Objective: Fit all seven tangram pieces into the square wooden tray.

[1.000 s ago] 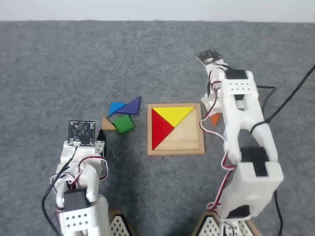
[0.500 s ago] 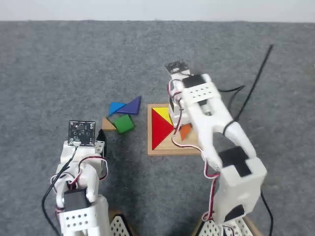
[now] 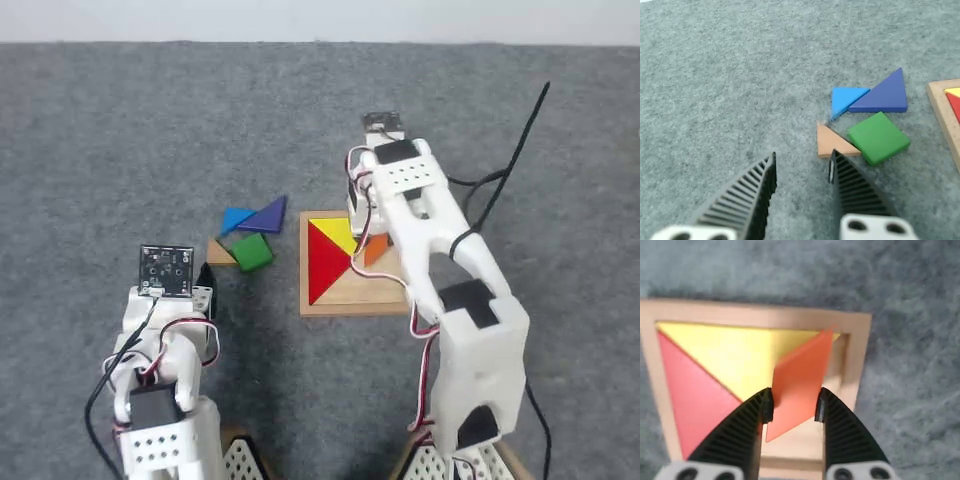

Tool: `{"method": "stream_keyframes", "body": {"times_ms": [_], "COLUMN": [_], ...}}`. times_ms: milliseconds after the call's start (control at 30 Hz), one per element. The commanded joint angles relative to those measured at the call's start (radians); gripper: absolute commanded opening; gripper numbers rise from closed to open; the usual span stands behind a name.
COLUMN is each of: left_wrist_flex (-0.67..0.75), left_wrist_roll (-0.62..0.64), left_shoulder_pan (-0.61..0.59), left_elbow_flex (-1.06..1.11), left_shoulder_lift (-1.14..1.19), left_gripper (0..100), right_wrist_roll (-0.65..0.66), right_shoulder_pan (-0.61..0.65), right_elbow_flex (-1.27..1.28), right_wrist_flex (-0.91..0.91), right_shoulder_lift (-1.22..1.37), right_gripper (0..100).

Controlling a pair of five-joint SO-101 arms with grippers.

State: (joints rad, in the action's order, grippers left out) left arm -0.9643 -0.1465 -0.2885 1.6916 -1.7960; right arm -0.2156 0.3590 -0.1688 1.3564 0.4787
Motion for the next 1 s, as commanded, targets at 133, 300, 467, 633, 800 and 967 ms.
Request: {"method": "stream_keyframes", "body": {"times_ms": [133,300,467,633,800,967], "left_wrist_flex": [-0.002,-0.002,-0.002,-0.002,-0.002,-0.002], "left_wrist_roll": [-0.006,-0.006,-0.006,-0.006,-0.006,-0.006], "left_shoulder_pan": [0.000,0.000,0.000,0.000,0.000,0.000], "left_elbow_flex": [-0.007,-0.007,-0.007,-0.007,-0.007,-0.007], "left_shoulder_lift": [0.005,0.005,0.005,0.005,0.005,0.005], "left_gripper": [16,16,16,16,16,16], "right_wrist_roll": [0.043,0.037,0.015,-0.003,-0.002,-0.006], "right_shoulder_pan": [-0.019,-0.019,-0.022,-0.033,-0.030,-0.028], "right_elbow_flex": [-0.063,-0.063,-0.061,-0.063,-0.063,-0.060], "right_wrist_flex": [-0.002,0.019,0.053,0.048,0.056,0.070], "right_shoulder_lift": [0.031,0.027,0.025,0.025,0.025,0.005], "right_gripper": [2.8,8.3,12.6,13.0,16.1,19.7]}}
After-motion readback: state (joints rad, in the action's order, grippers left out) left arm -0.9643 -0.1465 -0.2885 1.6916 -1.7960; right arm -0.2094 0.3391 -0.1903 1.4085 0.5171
